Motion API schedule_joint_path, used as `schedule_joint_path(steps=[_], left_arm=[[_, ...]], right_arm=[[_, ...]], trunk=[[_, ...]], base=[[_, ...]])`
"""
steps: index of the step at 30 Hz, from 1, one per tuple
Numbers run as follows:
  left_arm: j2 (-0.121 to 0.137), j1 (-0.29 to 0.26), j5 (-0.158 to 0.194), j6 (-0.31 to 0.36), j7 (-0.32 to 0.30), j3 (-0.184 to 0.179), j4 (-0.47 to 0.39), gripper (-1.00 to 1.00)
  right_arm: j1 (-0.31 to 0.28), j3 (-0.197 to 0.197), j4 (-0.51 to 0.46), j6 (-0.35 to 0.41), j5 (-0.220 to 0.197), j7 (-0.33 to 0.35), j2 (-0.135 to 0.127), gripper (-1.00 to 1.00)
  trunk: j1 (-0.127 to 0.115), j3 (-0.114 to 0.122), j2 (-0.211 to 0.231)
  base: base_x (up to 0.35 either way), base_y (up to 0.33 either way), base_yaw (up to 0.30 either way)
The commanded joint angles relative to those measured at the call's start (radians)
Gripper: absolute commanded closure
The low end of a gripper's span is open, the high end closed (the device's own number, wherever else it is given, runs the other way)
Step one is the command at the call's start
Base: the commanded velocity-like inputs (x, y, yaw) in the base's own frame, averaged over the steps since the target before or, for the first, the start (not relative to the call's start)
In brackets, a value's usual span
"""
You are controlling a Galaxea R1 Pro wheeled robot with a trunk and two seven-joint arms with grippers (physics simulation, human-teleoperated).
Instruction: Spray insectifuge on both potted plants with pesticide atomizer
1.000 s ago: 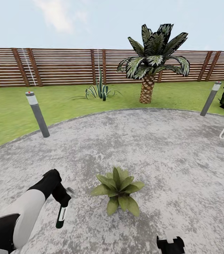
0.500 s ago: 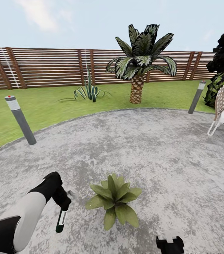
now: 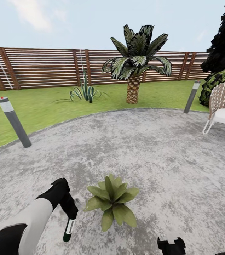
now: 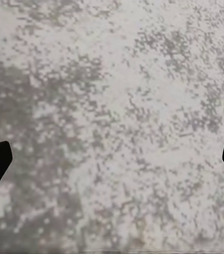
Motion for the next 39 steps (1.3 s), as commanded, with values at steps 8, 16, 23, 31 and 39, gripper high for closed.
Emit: schedule_joint_path(steps=[8,16,23,31,39], left_arm=[[0.007,-0.118,-0.112,0.097,-0.204,-0.103,-0.003,1.0],[0.038,-0.157,-0.248,0.088,-0.343,-0.107,-0.02,1.0],[0.055,-0.059,-0.247,0.085,-0.339,-0.105,-0.025,1.0],[0.042,-0.059,-0.246,0.085,-0.343,-0.104,-0.121,1.0],[0.008,-0.07,-0.246,0.087,-0.343,-0.118,-0.134,1.0]], right_arm=[[-0.001,0.005,0.003,0.0,0.011,-0.008,0.001,-1.0],[0.014,0.003,0.002,0.0,0.011,-0.009,0.0,-1.0],[0.014,0.003,0.002,0.0,0.011,-0.008,0.0,-1.0],[0.014,0.004,0.0,0.0,0.011,-0.009,0.0,-1.0],[0.016,0.003,0.0,0.0,0.011,-0.01,0.0,-1.0]], trunk=[[0.0,-0.001,0.0],[0.0,-0.001,0.0],[0.0,-0.001,0.0],[0.0,-0.001,0.0],[0.0,-0.001,0.0]], base=[[0.0,0.0,-0.216],[0.0,0.0,-0.001],[0.072,0.046,0.0],[0.225,0.157,0.0],[0.038,0.019,-0.171]])
